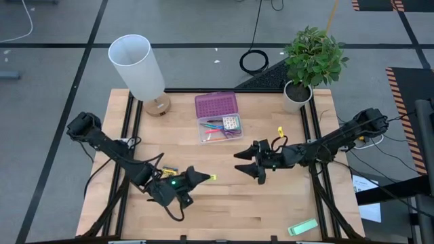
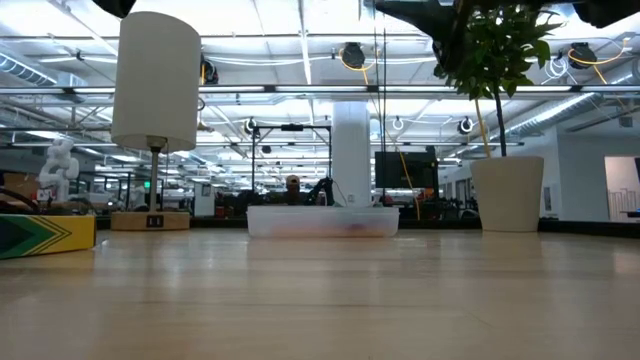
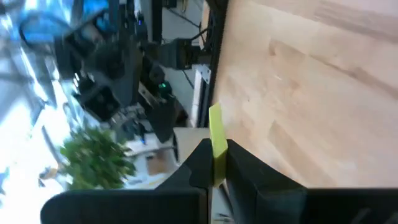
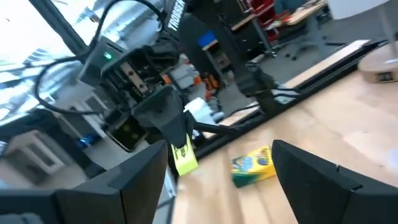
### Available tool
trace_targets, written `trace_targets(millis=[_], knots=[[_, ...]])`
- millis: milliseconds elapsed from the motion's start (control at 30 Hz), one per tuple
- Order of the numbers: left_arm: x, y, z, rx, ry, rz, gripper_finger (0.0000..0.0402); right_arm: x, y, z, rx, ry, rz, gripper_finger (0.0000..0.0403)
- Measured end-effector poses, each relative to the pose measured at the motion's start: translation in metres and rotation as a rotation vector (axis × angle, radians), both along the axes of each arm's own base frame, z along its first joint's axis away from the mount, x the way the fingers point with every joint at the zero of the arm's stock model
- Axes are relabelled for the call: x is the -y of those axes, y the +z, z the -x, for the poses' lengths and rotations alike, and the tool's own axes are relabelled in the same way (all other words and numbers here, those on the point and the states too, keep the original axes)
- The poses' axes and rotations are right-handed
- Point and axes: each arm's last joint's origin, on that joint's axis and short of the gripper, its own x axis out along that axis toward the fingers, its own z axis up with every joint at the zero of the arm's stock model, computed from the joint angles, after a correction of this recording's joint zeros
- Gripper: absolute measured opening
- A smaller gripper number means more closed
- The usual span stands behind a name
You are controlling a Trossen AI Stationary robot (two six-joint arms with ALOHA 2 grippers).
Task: Pack school essentials
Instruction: Put the yellow eraser into the purple supply box
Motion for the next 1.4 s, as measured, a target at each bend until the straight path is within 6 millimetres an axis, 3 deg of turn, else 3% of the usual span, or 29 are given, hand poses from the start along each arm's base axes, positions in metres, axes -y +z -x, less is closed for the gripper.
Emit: trace_targets(millis=[167, 333, 700, 967, 1400], knots=[[0.008, 0.001, 0.005, -0.040, -0.086, -0.230, 0.0030, -0.005, -0.008, -0.008, 0.039, 0.073, -0.055, 0.0281], [0.011, 0.006, 0.008, -0.013, 0.005, -0.387, 0.0030, -0.008, -0.023, -0.021, 0.099, 0.076, -0.134, 0.0281], [-0.001, -0.003, 0.006, -0.091, 0.082, -0.577, 0.0030, 0.001, -0.051, -0.043, 0.115, 0.038, -0.253, 0.0281], [-0.006, -0.009, 0.001, -0.121, 0.086, -0.627, 0.0030, -0.004, -0.048, -0.059, 0.132, 0.065, -0.255, 0.0281], [-0.007, -0.024, -0.021, -0.125, 0.045, -0.687, 0.0030, -0.006, -0.048, -0.061, 0.106, 0.085, -0.246, 0.0281]])
